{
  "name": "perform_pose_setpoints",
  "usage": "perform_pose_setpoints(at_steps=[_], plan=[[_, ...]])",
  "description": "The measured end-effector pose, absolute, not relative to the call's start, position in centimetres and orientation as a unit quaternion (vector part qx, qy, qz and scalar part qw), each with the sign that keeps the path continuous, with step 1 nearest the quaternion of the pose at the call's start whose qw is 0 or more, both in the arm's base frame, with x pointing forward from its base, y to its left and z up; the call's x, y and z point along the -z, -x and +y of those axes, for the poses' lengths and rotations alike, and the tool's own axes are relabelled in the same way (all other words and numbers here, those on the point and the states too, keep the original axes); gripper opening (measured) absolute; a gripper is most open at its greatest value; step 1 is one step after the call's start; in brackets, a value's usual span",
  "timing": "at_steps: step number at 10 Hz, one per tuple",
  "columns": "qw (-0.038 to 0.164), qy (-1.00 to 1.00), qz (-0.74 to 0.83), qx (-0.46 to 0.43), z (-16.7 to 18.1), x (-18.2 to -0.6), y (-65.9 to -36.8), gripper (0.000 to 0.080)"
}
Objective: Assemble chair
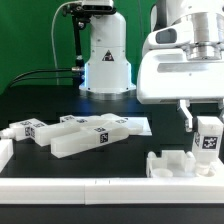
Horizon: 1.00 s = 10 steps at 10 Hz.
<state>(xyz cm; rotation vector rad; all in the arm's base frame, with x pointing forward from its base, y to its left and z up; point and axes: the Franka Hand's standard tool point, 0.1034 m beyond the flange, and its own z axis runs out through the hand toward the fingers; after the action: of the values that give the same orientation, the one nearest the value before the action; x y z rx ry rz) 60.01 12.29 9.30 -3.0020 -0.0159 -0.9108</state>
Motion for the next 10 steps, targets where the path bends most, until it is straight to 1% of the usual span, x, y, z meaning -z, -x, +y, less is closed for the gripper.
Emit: perform_pose_setpoints(at_steps=[4, 6, 8, 9, 10], plan=[[-0.002, 0.958, -0.005, 0.286, 11.8, -8.4, -59.9, 0.0284], [-0.004, 0.959, -0.006, 0.284, 11.8, -7.5, -59.6, 0.0284], [-0.003, 0.961, -0.007, 0.276, 12.0, -7.5, -59.5, 0.0284], [-0.003, 0.961, -0.007, 0.277, 12.0, -7.5, -59.5, 0.0312], [-0.003, 0.961, -0.007, 0.277, 11.9, -7.5, -59.5, 0.0312]])
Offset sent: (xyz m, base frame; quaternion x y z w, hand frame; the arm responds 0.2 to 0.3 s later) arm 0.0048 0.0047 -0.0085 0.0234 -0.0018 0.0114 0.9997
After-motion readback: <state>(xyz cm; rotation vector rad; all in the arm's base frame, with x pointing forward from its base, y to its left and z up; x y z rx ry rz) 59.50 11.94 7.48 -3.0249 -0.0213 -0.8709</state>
